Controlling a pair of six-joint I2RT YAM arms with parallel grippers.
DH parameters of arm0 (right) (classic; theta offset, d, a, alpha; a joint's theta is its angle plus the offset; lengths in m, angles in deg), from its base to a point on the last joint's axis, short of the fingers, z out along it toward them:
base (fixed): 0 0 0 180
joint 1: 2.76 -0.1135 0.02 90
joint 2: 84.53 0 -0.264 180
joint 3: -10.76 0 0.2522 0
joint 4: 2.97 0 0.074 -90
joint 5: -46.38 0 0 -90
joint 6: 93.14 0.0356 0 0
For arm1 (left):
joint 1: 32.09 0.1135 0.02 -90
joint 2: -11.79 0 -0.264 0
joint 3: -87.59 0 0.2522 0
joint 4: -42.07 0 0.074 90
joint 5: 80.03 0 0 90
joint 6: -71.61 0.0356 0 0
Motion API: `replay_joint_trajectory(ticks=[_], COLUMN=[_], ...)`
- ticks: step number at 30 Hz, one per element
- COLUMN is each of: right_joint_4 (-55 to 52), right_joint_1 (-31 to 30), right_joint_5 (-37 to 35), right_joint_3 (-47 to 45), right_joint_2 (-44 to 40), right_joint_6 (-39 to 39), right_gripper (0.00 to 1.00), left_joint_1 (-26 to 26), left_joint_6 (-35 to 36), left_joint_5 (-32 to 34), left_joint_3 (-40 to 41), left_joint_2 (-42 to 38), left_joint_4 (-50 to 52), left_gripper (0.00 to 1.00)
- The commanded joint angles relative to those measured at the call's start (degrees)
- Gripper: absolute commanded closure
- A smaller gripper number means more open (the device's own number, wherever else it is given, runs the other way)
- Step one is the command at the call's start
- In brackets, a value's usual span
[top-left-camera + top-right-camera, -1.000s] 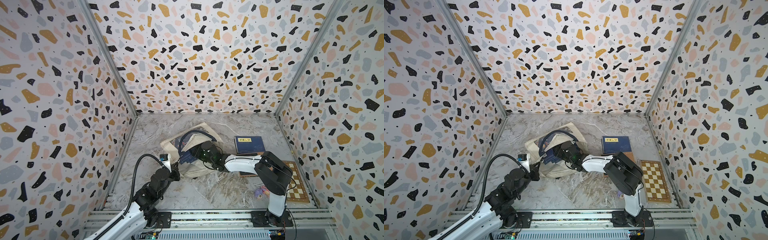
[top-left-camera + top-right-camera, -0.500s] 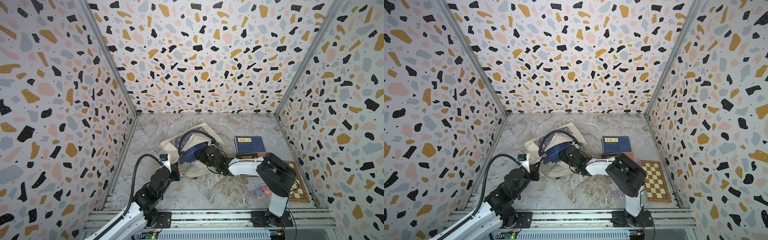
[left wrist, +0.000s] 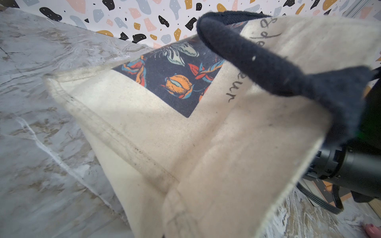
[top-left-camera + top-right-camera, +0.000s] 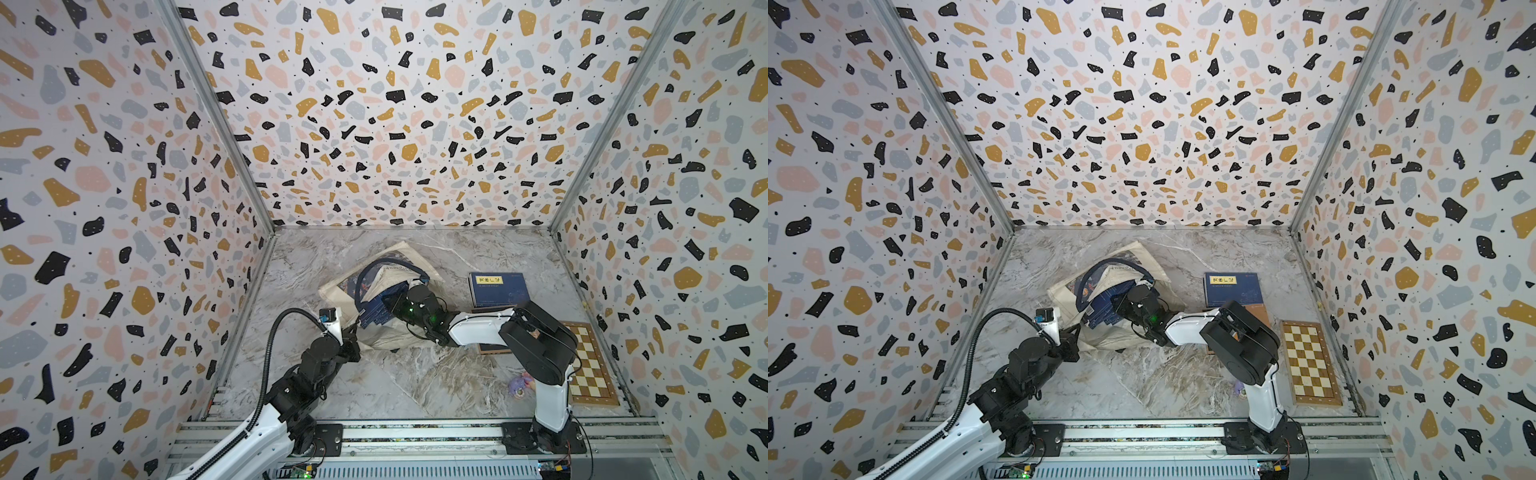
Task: Take out the books from the canvas bag
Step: Pick up the book from the canvas bag.
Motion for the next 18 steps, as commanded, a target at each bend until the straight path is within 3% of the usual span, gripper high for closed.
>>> replay_joint_trajectory(ticks=[1,9,13,18], right_joint_4=[-4.4,-17.4,-19.0,-17.5], right_joint_1=[-0.1,0.0,1.2,2.3], right_joint_5=[-3.2,-6.2,-4.3,-2.0], right_joint_3=[-2.9,-5.8,-6.9,-7.3], right_joint_2=[-5.8,-15.7,-16.7,-16.0], right_joint_6=[-2.8,-2.8,-2.5,-3.4], right_gripper=[0.84,0.83,0.6,0.47], left_joint_1=[0.0,0.0,0.0,-0.1], left_joint_6=[0.6,0.3,0.3,0.3], left_joint_5=[0.1,0.0,0.0,0.0], left_joint_3=[-0.7,-0.8,-0.8,-0.8], left_joint_2=[-0.2,-0.4,-0.3,-0.4], left_joint_4=[-2.2,-1.8,-1.8,-1.7], left_gripper=[1.0,1.0,1.0,1.0])
